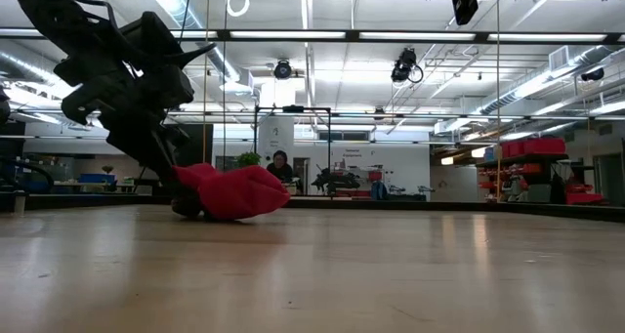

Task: Pick & Place Garden tools in Gardening bag
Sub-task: Put the red gloves into the gardening bag

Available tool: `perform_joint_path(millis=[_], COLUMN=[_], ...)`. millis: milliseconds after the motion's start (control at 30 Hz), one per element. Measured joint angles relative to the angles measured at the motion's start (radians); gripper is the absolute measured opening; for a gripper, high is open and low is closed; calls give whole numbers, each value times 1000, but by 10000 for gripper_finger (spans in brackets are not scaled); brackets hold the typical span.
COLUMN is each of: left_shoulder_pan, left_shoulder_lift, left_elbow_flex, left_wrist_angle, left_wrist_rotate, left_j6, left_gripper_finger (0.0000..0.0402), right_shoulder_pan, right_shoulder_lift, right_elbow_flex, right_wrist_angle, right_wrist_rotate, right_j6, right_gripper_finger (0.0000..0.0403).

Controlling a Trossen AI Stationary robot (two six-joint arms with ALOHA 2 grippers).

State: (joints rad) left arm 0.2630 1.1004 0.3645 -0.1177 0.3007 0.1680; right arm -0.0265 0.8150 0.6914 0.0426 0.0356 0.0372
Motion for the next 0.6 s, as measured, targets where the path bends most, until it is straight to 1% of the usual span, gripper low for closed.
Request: perform_joint_path(millis=[200, 600], left_shoulder_pan=[0, 0], left_shoulder_lift=[0, 0], left_elbow_flex=[0, 7], left_wrist_angle=[-5, -10], left_wrist_rotate=[3, 11], left_j6=[0, -8], left_gripper_finger=[15, 9], right_shoulder_pan=[0, 0], right_shoulder_lift=[0, 0], right_elbow_flex=[0, 0], right_wrist_angle=[0, 0], right_wrist_rotate=[-2, -2], right_j6=[0, 3], right_gripper_finger=[1, 1])
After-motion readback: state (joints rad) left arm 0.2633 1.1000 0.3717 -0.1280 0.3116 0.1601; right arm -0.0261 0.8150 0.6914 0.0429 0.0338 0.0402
